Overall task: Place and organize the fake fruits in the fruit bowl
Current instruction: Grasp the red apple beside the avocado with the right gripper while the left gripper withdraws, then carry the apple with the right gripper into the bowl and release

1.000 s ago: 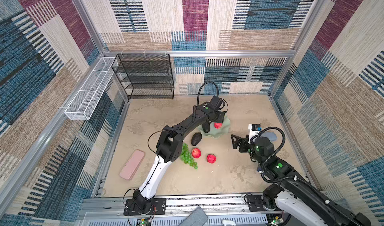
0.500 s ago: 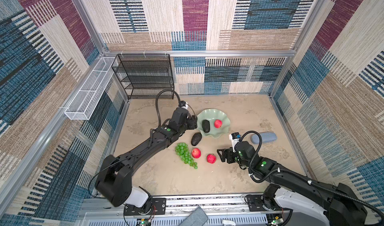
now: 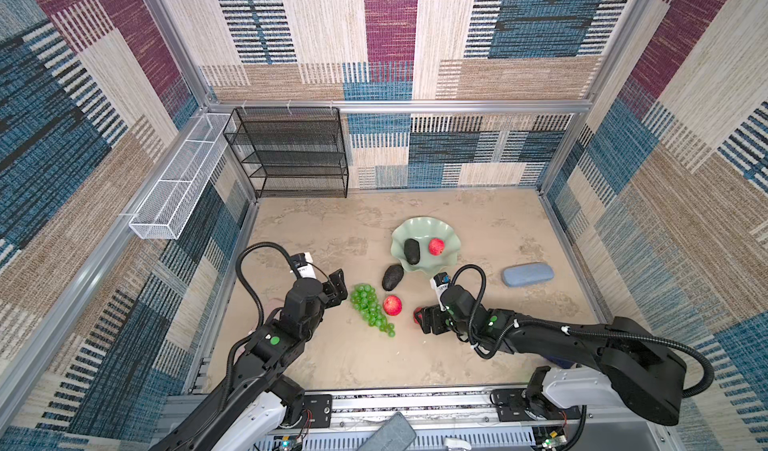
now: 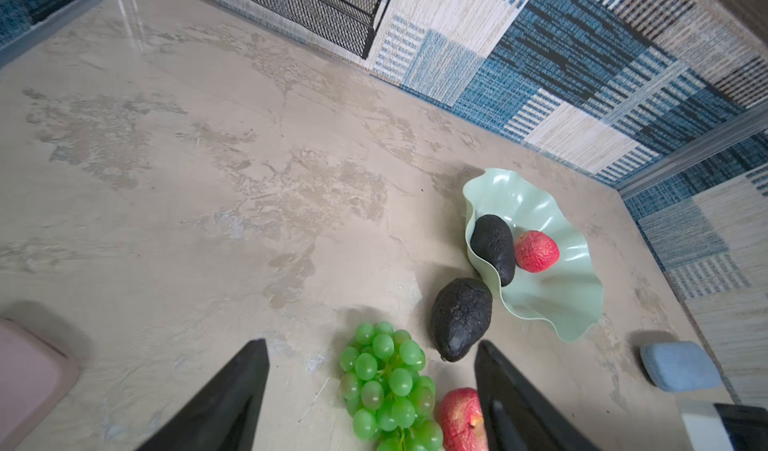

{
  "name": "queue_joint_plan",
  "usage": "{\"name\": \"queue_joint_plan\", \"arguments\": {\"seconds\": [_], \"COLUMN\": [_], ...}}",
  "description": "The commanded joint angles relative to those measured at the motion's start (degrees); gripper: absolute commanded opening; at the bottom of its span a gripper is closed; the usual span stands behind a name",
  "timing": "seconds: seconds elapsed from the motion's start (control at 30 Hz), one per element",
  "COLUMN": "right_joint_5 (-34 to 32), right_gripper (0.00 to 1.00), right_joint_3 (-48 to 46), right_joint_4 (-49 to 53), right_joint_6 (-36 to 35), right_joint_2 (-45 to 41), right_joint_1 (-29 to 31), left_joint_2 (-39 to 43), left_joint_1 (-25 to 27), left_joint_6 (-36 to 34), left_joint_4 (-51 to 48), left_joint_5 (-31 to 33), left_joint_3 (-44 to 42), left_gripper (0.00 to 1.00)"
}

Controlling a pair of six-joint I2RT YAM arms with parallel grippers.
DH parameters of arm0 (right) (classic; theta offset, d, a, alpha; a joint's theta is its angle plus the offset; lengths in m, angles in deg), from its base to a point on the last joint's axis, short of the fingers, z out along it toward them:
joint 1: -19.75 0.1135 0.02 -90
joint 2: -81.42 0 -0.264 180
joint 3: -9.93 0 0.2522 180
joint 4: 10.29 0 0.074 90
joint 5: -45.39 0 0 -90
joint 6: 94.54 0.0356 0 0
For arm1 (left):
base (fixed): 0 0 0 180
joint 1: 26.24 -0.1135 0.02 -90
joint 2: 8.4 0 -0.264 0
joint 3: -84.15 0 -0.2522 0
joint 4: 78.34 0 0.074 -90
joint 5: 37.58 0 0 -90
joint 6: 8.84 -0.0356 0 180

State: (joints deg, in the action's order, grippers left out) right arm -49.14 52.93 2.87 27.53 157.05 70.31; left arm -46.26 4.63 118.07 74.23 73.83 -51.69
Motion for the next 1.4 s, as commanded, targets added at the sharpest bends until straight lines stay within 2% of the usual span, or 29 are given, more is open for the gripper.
{"name": "queue_joint_plan", "arguments": {"seconds": [0.0, 0.23, 0.37, 0.5, 0.6, 0.7, 0.8, 0.9, 1.07, 1.23, 1.37], "right_joint_5": [1.04, -1.0, -0.36, -2.31, -7.21, -11.99, -9.36, -8.04, -6.3, -4.98, -3.78], "right_gripper": [0.83, 0.71, 0.59, 0.51, 0.49, 0.49, 0.49, 0.49, 0.49, 0.49, 0.48], "right_joint_3": [0.3, 1.47, 2.58, 3.32, 5.08, 7.84, 10.78, 15.75, 26.29, 36.16, 41.52], "right_joint_4": [-3.86, -4.94, -4.67, -1.58, 3.18, 6.99, 5.5, 2.84, -0.34, -0.63, -1.14], "right_joint_6": [2.19, 1.69, 1.24, 0.69, -2.23, -7.79, -13.33, -18.14, -23.01, -25.07, -25.4], "right_joint_2": [1.76, 5.0, 6.73, 2.73, -3.63, -9.22, -10.29, -5.97, 7.99, 22.1, 29.73], "right_joint_1": [0.49, 0.5, 0.5, 0.5, 0.28, -3.19, -11.03, -15.87, -19.6, -22.07, -22.6], "left_joint_2": [4.74, 10.02, 10.0, 9.92, 9.67, 8.84, 8.01, 7.31, 7.04, 7.92, 8.61], "left_joint_1": [-0.14, -0.28, -0.32, -0.39, -0.41, -0.46, -0.59, -0.62, -0.78, -0.76, -0.73], "left_joint_6": [2.66, 3.18, 3.2, 3.0, 2.48, 2.34, 2.12, 1.68, 1.84, 2.04, 1.61], "left_joint_4": [-2.54, -3.73, -4.56, -4.3, -3.35, -3.04, -2.94, -2.96, -4.31, -7.14, -8.46], "left_joint_5": [4.34, 5.75, 5.47, 5.01, 4.37, 4.39, 3.61, 3.29, 1.93, 0.76, 0.56], "left_joint_3": [-2.25, -4.49, -4.46, -4.55, -5.19, -5.69, -5.69, -5.43, -5.03, -4.71, -4.64], "left_gripper": [0.83, 0.85, 0.86, 0.86, 0.87, 0.87, 0.87, 0.87, 0.87, 0.87, 0.87]}}
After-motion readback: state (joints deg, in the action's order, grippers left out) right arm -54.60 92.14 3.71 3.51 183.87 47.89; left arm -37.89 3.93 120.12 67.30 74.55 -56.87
